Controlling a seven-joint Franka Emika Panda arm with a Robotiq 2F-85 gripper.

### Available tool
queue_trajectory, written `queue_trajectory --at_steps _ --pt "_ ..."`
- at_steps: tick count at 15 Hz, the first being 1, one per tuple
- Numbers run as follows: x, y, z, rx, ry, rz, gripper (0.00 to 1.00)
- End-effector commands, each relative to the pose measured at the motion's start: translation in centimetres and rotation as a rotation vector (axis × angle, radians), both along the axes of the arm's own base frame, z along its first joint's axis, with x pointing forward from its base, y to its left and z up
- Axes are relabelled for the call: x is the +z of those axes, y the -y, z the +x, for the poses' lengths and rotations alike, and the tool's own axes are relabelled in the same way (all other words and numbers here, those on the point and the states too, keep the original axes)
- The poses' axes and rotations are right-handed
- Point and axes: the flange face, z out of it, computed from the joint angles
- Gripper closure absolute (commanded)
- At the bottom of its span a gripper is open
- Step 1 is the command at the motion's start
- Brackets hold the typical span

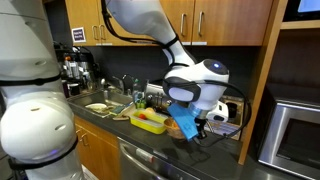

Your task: Put the basket on the counter then put the carrot in the yellow container.

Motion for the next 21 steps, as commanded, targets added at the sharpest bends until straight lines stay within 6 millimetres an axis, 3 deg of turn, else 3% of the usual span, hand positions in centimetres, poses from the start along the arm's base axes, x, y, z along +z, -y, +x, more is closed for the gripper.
queue_trajectory --at_steps 1,8,14,15,18,21 --pt "-1.3 0.3 1.5 0.028 0.013 0.012 0.99" --pt "-3.2 0.6 3.0 0.048 -0.027 0.012 0.99" --pt "-3.4 1.0 3.7 0.054 -0.033 0.004 0.99" --pt "-3.4 1.0 3.7 0.052 -0.033 0.003 0.70" --pt "-3.4 1.2 3.8 0.051 -0.033 0.003 0.58" --pt "-3.4 1.2 3.8 0.051 -0.035 0.001 0.37"
